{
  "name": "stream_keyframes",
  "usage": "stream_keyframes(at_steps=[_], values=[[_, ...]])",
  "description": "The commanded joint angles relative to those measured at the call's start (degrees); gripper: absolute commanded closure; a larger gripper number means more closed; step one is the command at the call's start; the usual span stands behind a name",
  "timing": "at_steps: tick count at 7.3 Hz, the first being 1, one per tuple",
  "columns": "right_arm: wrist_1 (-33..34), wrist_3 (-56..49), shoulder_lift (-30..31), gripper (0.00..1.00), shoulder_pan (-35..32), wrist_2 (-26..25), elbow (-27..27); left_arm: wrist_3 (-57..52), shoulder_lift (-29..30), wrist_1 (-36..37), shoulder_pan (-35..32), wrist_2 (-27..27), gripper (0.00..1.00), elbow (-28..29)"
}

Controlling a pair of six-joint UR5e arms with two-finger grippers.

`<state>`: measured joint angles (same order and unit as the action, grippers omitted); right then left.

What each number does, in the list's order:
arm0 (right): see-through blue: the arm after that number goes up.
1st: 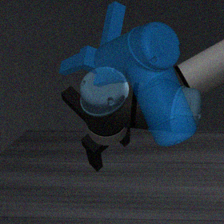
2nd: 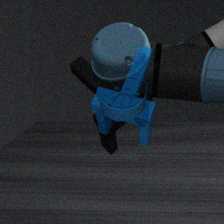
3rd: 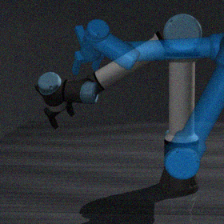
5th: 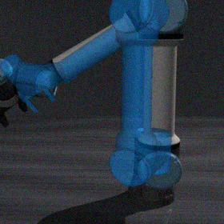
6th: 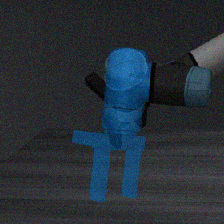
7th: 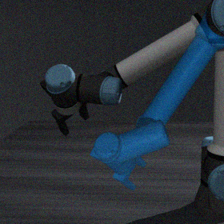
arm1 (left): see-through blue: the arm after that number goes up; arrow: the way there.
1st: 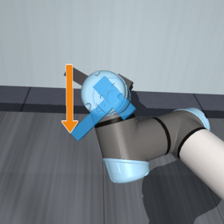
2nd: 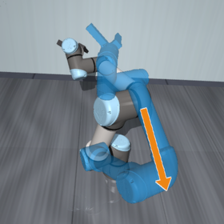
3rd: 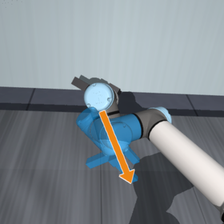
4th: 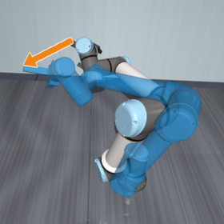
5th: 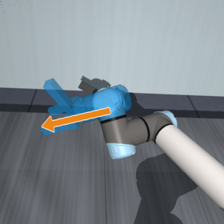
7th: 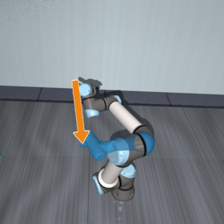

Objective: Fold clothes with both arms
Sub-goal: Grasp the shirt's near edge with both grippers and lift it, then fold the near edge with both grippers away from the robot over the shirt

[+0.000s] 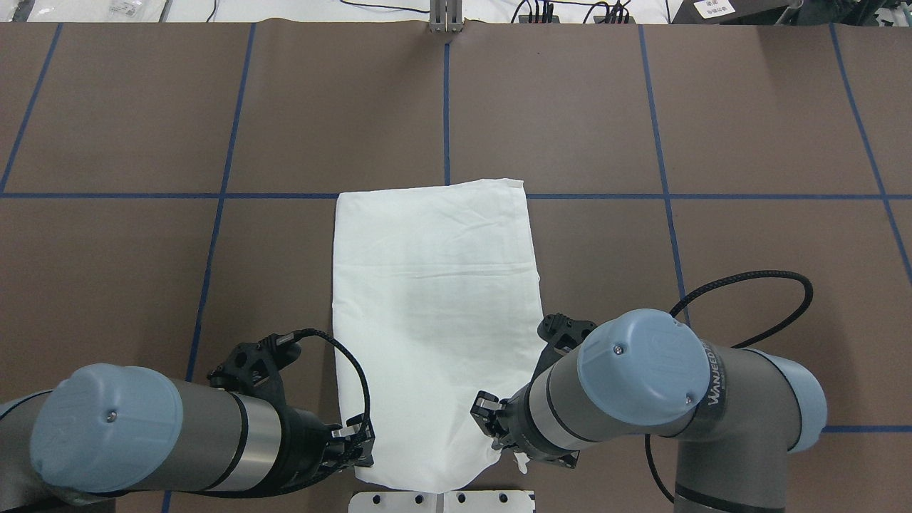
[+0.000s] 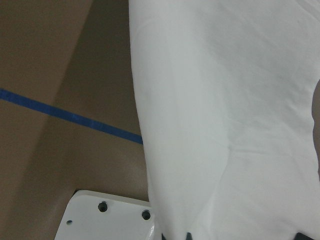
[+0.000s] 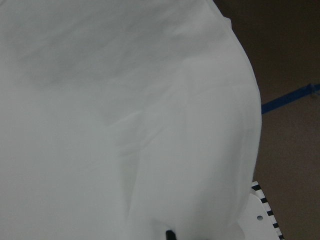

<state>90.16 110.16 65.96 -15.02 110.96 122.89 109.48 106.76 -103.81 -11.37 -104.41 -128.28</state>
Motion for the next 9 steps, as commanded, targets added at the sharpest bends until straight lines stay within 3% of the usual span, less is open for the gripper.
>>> stream_keyframes(at_steps=[1,4,5,7,9], values=[[-0.1,-0.7,-0.6,1.0,-4.0,-0.4,-1.1,-0.4,0.5,0.8,-2.5,-0.1,1.0,0.2],[-0.2,-5.3,-5.0,1.0,-9.0,-3.5,-6.4,-6.7,5.2,2.3,-14.2,-4.9,1.0,4.3],[-0.5,-5.3,-6.0,1.0,-10.9,-3.6,-7.7,-6.9,7.0,2.1,-16.2,-5.5,1.0,8.2],[-0.6,-5.2,-7.6,1.0,-14.6,-3.3,-9.0,-10.6,7.8,1.9,-18.6,-5.8,1.0,10.6],[-0.8,-5.2,-12.8,1.0,-15.4,-3.5,-15.7,-11.1,10.3,1.5,-21.2,-5.8,1.0,14.0]])
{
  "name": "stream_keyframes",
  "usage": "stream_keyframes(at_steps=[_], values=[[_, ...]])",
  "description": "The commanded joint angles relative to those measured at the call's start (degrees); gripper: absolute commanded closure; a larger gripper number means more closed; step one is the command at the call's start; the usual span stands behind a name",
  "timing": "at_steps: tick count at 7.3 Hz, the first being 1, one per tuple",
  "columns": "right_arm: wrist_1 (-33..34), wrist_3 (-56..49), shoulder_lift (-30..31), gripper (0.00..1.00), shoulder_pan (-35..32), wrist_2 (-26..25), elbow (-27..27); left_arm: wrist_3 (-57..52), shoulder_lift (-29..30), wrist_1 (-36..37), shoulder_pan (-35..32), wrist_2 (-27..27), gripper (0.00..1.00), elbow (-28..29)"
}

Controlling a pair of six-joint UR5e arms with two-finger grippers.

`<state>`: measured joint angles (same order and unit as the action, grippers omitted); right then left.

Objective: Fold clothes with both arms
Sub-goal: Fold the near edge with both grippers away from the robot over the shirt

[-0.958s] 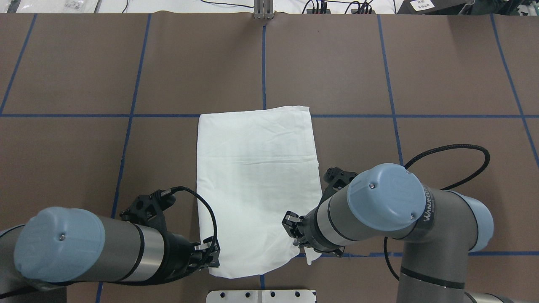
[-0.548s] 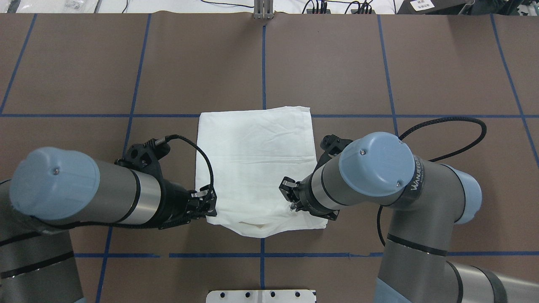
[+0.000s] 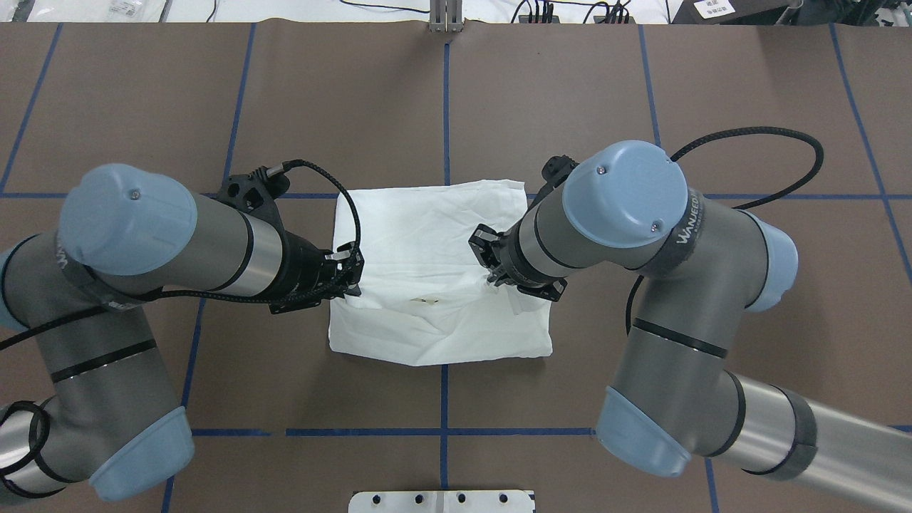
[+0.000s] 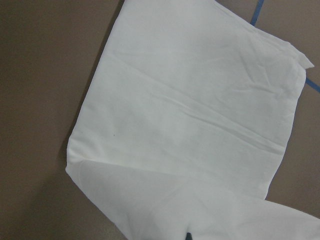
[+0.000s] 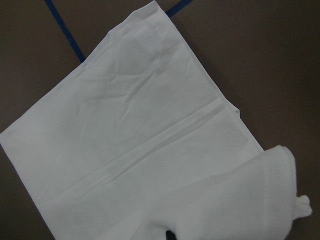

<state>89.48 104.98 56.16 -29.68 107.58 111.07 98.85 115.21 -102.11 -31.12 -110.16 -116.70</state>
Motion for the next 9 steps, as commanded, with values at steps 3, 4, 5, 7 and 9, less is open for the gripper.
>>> stream_keyframes(at_steps=[3,4,5,7,9], values=[[0.0,-1.8,-4.8,1.0,-3.7,0.0,-7.0,-4.2,4.8,-3.5,-4.8,-0.1,1.0,9.1],[0.0,-2.7,-7.5,1.0,-4.4,0.1,-10.7,-4.3,5.6,-5.9,-5.5,-0.1,1.0,12.3],[-0.1,-2.9,-9.7,1.0,-4.8,0.2,-14.4,-4.5,5.8,-8.6,-6.2,-0.1,1.0,14.8],[-0.1,-4.2,-10.8,1.0,-6.2,0.5,-16.9,-6.4,6.9,-10.6,-8.2,-0.1,1.0,18.3],[-0.2,-4.5,-13.3,1.0,-7.7,1.9,-20.6,-7.4,8.0,-11.4,-8.8,-0.1,1.0,20.3]])
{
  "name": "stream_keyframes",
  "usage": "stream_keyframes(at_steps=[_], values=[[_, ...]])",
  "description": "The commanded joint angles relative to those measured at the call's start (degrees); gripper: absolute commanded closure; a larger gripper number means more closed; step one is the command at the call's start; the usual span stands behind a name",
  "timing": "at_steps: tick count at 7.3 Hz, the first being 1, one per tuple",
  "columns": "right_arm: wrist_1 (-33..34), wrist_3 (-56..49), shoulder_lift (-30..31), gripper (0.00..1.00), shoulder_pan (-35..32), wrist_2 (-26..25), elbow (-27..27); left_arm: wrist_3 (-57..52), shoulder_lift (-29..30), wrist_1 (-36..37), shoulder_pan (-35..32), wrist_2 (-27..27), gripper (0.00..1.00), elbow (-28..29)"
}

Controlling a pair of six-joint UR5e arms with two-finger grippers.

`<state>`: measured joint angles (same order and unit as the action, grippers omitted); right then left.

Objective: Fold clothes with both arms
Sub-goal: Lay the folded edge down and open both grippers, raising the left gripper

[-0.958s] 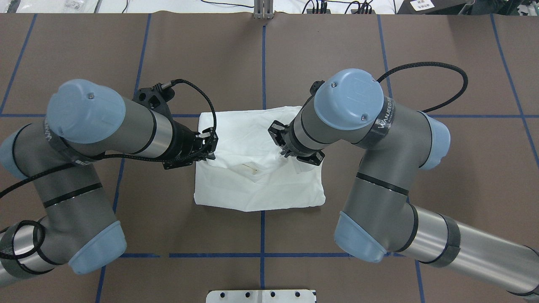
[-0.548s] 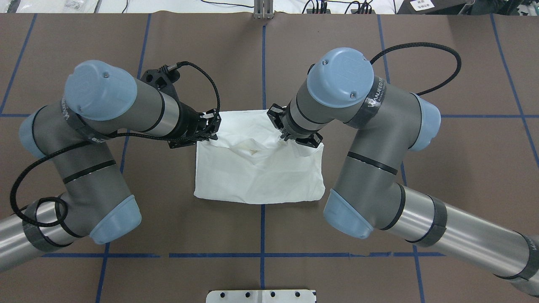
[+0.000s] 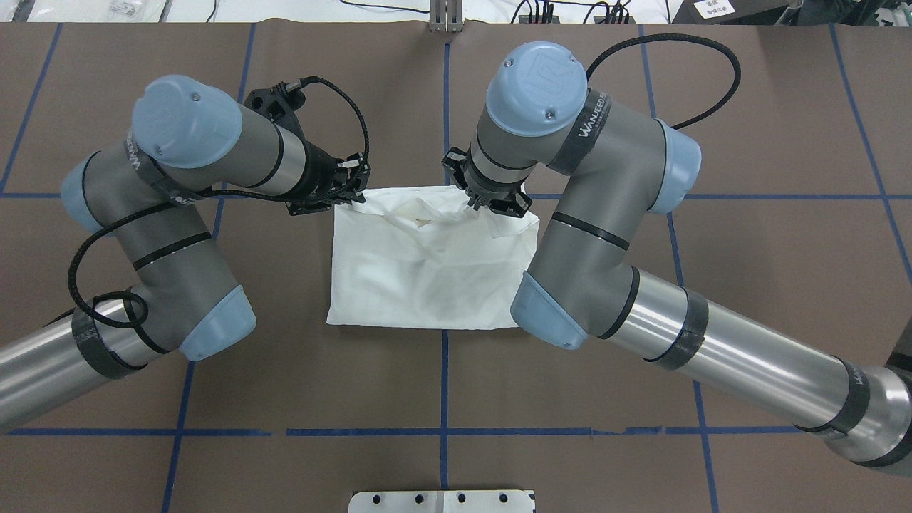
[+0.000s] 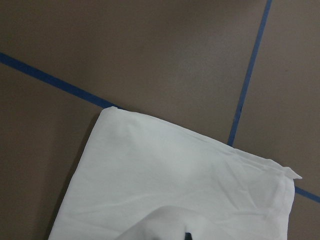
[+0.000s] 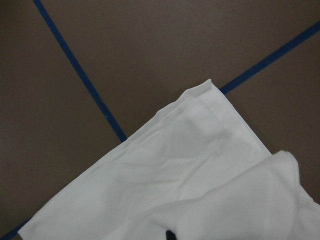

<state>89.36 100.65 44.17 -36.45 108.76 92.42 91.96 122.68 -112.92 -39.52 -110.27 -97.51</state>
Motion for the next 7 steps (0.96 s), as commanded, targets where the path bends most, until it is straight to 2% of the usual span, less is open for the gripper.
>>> stream_keyframes(at_steps=[1,2,3,7], values=[[-1.2,0.0,-1.9,1.0,-1.2,1.2,-3.0,-0.3,0.6,-0.6,-0.4,0.1,1.0,1.1],[-4.3,-0.2,-1.8,0.01,-1.3,1.2,-5.6,-0.5,0.6,-1.1,-0.7,0.1,0.07,1.0],[-5.8,-0.2,-1.4,0.0,-1.5,1.2,-6.6,-0.2,0.5,-1.0,-0.8,0.1,0.0,1.0],[-5.9,-0.4,-1.3,0.0,-2.8,3.1,-6.9,-0.3,-0.1,-0.2,-2.3,0.0,0.0,1.0]])
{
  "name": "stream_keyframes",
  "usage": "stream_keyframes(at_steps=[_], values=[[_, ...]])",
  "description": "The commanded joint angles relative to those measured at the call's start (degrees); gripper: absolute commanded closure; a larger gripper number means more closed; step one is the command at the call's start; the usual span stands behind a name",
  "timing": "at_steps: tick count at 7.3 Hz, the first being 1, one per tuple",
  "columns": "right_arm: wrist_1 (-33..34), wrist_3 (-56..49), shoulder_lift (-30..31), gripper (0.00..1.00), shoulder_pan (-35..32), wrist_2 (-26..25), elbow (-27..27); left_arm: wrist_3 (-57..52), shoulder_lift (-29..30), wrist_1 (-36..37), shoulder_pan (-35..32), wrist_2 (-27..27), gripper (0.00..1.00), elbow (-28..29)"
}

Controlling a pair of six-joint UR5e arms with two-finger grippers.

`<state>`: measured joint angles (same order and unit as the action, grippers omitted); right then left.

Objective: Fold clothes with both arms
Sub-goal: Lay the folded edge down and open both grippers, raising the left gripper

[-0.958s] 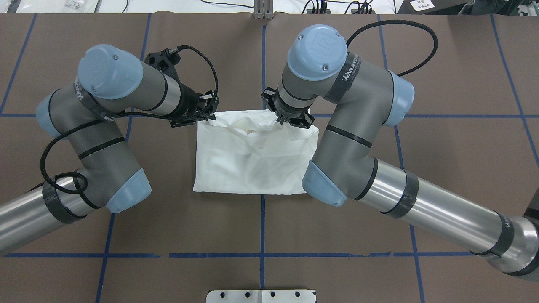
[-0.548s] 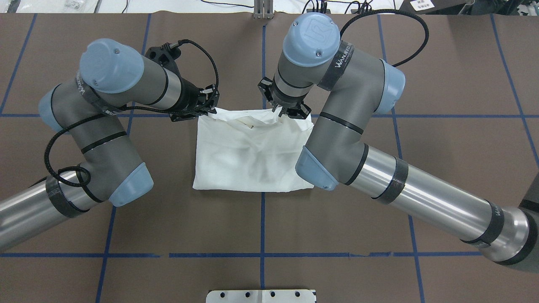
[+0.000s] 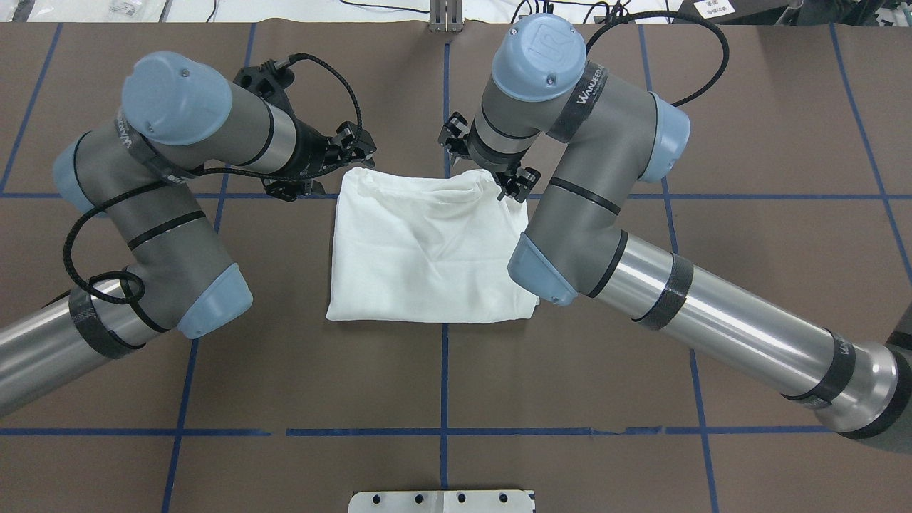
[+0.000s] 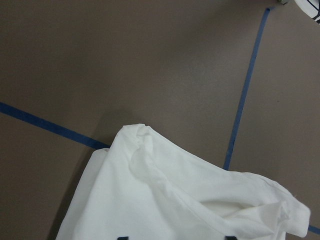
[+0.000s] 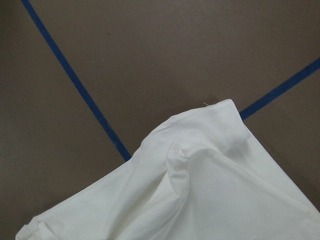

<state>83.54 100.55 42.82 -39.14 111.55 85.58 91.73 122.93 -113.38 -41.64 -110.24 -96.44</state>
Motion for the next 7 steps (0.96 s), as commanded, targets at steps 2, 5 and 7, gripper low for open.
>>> stream_keyframes(at_steps=[2,5,7], values=[[0.0,-4.6,0.2,0.0,0.0,-1.6,-1.5,-0.7,-2.4,0.4,-2.6,-2.7,0.0,-0.7],[-3.5,-7.5,-0.5,0.01,0.1,-4.6,-8.9,-8.0,-6.0,0.3,-5.5,-4.7,0.0,-3.0],[-4.1,-7.6,-3.5,0.07,0.1,-5.1,-13.8,-8.9,-8.1,0.3,-6.2,-6.0,0.0,-5.3]])
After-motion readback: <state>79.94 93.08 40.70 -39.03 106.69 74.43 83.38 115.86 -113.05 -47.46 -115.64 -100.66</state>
